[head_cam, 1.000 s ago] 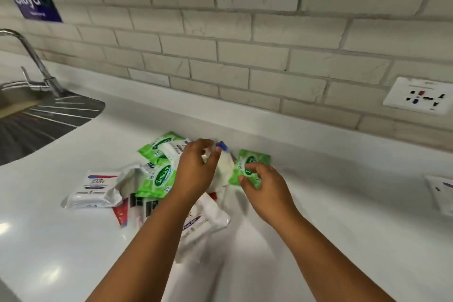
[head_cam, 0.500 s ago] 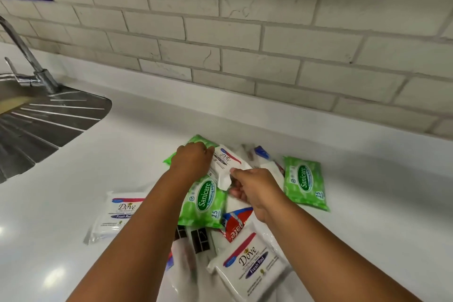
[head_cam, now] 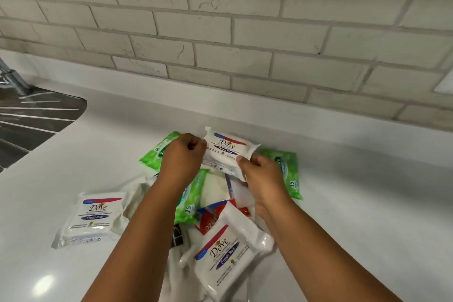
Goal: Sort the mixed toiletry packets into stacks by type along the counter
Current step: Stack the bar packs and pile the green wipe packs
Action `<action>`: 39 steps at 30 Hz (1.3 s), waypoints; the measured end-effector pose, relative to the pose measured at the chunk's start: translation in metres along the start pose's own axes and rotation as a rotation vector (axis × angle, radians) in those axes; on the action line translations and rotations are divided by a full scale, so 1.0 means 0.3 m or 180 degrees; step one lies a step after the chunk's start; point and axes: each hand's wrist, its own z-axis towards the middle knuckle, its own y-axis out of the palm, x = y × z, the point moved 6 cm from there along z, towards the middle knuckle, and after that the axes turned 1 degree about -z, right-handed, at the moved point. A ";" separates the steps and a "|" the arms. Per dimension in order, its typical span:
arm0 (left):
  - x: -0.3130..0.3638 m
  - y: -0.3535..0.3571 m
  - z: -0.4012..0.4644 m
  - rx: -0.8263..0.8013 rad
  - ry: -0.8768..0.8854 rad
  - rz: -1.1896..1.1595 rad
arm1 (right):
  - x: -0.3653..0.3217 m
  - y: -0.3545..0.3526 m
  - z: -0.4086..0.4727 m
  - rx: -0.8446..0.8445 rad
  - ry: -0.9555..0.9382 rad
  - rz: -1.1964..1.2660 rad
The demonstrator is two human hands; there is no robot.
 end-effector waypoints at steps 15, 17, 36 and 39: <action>0.448 0.824 -0.446 -0.1248 -0.0368 -0.1222 | 0.021 -1.043 -0.113 0.1233 -0.0288 0.0390; 0.517 0.968 -0.511 -0.1480 -0.0441 -0.1335 | 0.033 -1.205 -0.125 0.1437 -0.0358 0.0210; 0.922 1.709 -0.622 -0.1863 -0.0342 -0.1379 | -0.024 -1.947 0.076 0.2019 -0.0602 -0.1627; 0.911 1.717 -0.620 -0.1742 -0.0291 -0.1271 | 0.005 -1.955 0.119 0.2081 -0.0671 -0.1977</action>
